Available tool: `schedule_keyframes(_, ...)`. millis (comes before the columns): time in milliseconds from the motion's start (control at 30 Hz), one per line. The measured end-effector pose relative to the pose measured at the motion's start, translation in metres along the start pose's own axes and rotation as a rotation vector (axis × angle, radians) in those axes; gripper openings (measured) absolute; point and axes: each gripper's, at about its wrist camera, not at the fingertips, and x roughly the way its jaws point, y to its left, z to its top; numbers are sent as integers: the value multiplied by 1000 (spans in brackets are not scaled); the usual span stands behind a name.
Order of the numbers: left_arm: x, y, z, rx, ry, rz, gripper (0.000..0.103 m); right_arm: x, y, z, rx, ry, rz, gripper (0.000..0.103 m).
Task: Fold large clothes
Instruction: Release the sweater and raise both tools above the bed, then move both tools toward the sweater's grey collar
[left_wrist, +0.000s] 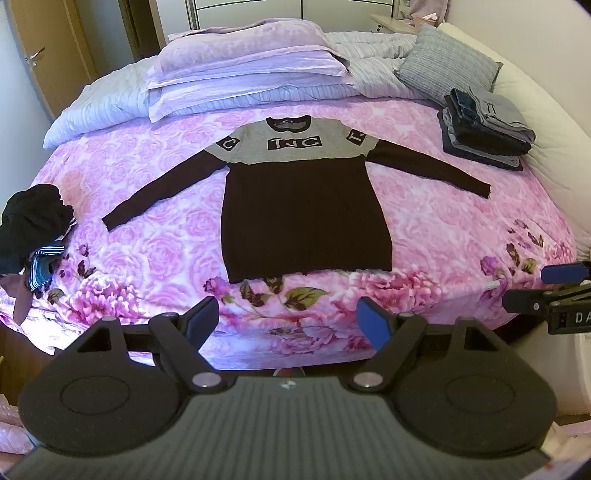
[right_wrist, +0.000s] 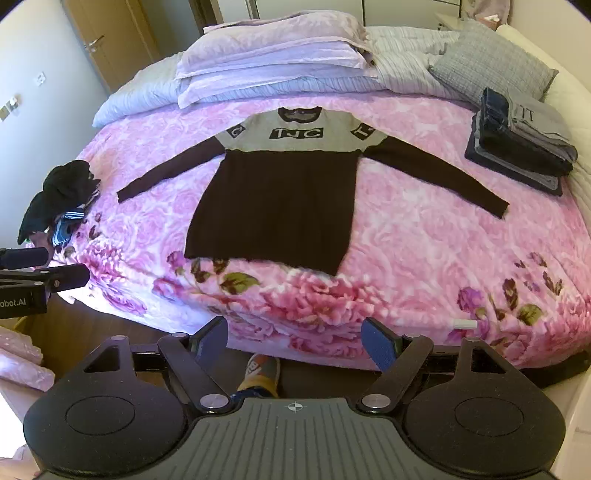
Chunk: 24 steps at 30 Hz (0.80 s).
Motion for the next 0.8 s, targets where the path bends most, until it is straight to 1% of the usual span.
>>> schedule_keyframes(267, -2, -4, 3, -3, -11, 7, 80, -1, -4, 4, -7, -10, 9, 76)
schedule_keyframes(500, 7, -3, 9, -8, -6, -8, 81, 6, -8, 11, -4, -1, 10, 76)
schedule_keyframes(633, 22, 9, 15, -33, 13, -12, 81, 19, -11, 19, 6, 25, 6, 76)
schedule_keyframes(800, 48, 44, 32, -88, 31, 32, 82, 41, -15, 40, 25, 49, -8, 76)
